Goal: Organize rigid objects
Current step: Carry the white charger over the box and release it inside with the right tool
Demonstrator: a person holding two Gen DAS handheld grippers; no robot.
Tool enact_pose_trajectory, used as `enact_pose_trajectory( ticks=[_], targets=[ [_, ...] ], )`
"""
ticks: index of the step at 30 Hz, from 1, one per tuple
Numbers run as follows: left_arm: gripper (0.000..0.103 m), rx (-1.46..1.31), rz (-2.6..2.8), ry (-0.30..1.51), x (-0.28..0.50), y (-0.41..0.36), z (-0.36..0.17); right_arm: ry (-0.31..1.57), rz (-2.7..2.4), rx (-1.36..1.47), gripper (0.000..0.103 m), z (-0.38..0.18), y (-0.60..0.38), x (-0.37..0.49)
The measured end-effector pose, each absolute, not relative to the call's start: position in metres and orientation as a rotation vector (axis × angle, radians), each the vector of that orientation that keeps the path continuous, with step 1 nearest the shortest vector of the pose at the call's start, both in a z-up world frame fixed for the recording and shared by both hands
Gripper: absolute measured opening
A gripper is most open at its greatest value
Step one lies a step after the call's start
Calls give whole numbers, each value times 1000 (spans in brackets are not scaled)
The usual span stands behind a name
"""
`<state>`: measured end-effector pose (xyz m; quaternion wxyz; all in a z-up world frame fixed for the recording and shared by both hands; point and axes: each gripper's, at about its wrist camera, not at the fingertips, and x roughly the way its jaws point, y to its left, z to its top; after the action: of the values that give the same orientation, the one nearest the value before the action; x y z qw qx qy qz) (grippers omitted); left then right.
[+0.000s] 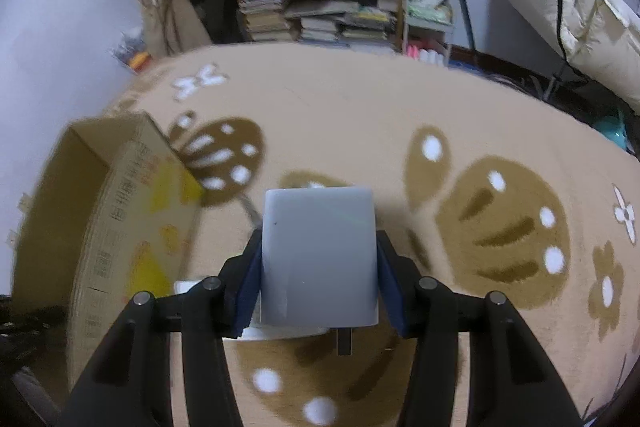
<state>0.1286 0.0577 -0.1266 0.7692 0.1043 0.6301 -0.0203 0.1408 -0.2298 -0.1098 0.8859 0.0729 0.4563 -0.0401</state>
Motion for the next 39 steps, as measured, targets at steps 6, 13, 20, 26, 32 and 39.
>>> enact_pose_trajectory(
  ticks=[6,13,20,26,32,39],
  targets=[
    [15,224,-46,1369,129,58,-127,870,4,153,56,-82,-205,137],
    [15,224,-46,1369,129,58,-127,778,170,164,56,-61,-164,125],
    [15,223,-46,1370,129,58,-127,788,276,104,56,-67,-129,121],
    [15,226,-45,1369,129,59,-126,788,326,95,56,-71,-110,116],
    [15,220,-46,1371,129,59,-126,831,327,65,56,-83,-97,118],
    [15,220,-46,1375,129,60,-126,830,295,25,56,-88,-91,115]
  ],
)
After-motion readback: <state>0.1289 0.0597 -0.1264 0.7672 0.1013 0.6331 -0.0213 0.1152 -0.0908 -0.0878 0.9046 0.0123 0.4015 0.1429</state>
